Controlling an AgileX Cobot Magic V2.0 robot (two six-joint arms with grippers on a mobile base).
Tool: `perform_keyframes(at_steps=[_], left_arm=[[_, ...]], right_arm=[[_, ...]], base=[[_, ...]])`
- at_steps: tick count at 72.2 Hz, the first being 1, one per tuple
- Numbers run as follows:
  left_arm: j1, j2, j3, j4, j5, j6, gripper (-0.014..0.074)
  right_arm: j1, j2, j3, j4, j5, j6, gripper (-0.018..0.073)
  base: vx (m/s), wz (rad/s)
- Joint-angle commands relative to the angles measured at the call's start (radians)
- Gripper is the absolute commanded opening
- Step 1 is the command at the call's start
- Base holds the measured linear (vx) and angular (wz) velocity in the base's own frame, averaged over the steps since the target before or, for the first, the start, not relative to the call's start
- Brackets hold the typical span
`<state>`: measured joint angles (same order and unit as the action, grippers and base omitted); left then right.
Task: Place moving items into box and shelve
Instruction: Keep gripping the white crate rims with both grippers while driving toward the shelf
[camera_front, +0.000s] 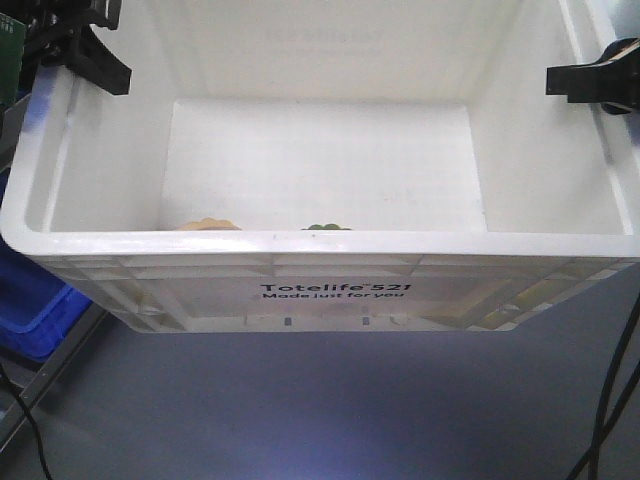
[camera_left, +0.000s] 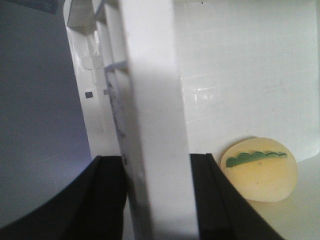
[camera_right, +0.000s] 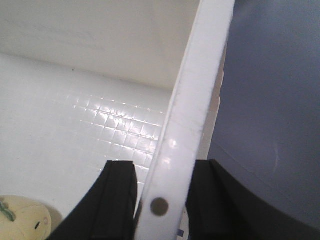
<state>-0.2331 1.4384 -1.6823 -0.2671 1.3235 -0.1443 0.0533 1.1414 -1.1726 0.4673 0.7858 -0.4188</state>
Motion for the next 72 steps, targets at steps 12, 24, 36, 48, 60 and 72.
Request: perform_keyframes(at_steps=[12, 24, 36, 48, 60, 72], left_arm=[[-0.009, -0.049, -0.048, -0.104, -0.073, 0.013, 0.0002], [-0.009, -0.049, -0.048, -0.104, -0.073, 0.013, 0.0001], [-0.009, -0.049, -0.048, -0.104, -0.073, 0.013, 0.0001], [-0.009, -0.049, -0.048, -0.104, -0.073, 0.013, 0.0001], [-0.009, -0.049, -0.048, -0.104, -0.073, 0.013, 0.0001], [-0.009, -0.049, -0.048, -0.104, -0.073, 0.013, 0.0001]], right_arm=[[0.006, -0.03, -0.044, 0.088, -0.083, -0.041, -0.0008], [0.006, -0.03, -0.044, 0.088, -0.083, -0.041, -0.0008], [0.006, -0.03, -0.044, 0.088, -0.083, -0.041, -0.0008], [0.006, -0.03, -0.044, 0.088, -0.083, -0.041, -0.0008], [0.006, -0.03, -0.044, 0.088, -0.082, -0.041, -0.0008], [0.006, -0.03, -0.044, 0.088, -0.082, -0.041, -0.0008]], base=[[0.18, 0.55], [0.16, 0.59], [0.15, 0.62], [0.15, 0.6], [0.13, 0.54], [0.11, 0.47]])
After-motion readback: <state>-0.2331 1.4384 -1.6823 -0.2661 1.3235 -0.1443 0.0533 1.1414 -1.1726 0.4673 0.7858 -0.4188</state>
